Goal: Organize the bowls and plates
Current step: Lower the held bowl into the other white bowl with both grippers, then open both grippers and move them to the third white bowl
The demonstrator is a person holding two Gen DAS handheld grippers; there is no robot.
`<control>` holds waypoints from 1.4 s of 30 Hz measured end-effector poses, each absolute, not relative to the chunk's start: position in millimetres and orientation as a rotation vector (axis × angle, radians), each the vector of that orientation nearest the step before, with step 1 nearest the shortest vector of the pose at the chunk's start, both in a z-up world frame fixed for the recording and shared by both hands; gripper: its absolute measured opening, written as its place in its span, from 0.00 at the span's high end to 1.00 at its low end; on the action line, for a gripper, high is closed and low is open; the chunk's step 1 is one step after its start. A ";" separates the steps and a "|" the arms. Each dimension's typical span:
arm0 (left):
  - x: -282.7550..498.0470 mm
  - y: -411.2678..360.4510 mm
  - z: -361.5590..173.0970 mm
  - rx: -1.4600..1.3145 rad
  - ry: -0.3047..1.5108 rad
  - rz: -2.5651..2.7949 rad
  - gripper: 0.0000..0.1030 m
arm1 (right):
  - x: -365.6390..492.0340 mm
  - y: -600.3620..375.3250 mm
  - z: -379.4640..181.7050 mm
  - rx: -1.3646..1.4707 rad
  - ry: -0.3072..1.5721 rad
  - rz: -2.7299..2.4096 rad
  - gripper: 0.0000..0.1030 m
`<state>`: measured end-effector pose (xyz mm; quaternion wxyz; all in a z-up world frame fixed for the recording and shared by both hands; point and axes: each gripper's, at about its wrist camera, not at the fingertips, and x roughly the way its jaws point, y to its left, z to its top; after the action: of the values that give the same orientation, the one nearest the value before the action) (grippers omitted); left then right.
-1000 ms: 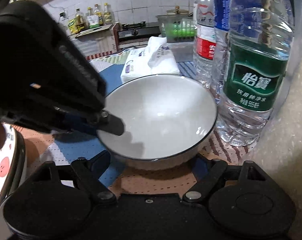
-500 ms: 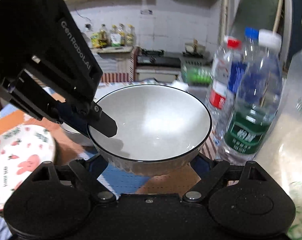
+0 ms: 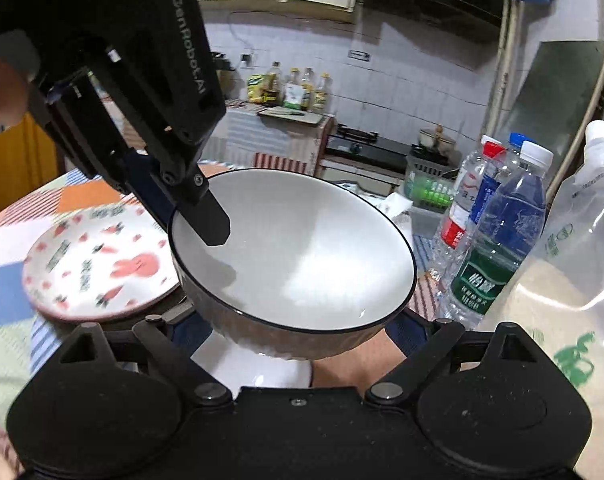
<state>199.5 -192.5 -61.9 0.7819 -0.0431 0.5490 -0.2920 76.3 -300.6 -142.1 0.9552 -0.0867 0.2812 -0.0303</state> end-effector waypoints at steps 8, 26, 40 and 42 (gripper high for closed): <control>190.0 -182.3 -71.6 -0.066 1.198 -0.601 0.89 | 52.1 -299.8 -144.0 -0.143 0.603 0.051 0.08; 190.3 -190.8 -111.1 0.059 1.262 -0.524 0.89 | 54.1 -289.0 -162.5 -0.140 0.700 0.105 0.08; 182.9 -211.0 -120.3 0.203 1.208 -0.487 0.88 | 59.8 -293.4 -167.3 -0.117 0.722 0.106 0.07; 181.8 -210.9 -120.3 0.206 1.199 -0.488 0.88 | 59.5 -293.2 -168.1 -0.117 0.718 0.105 0.07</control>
<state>181.8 -210.9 -120.3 0.7928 0.0960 0.5575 -0.2271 59.5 -293.2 -168.1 0.9332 -0.0573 0.3510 0.0513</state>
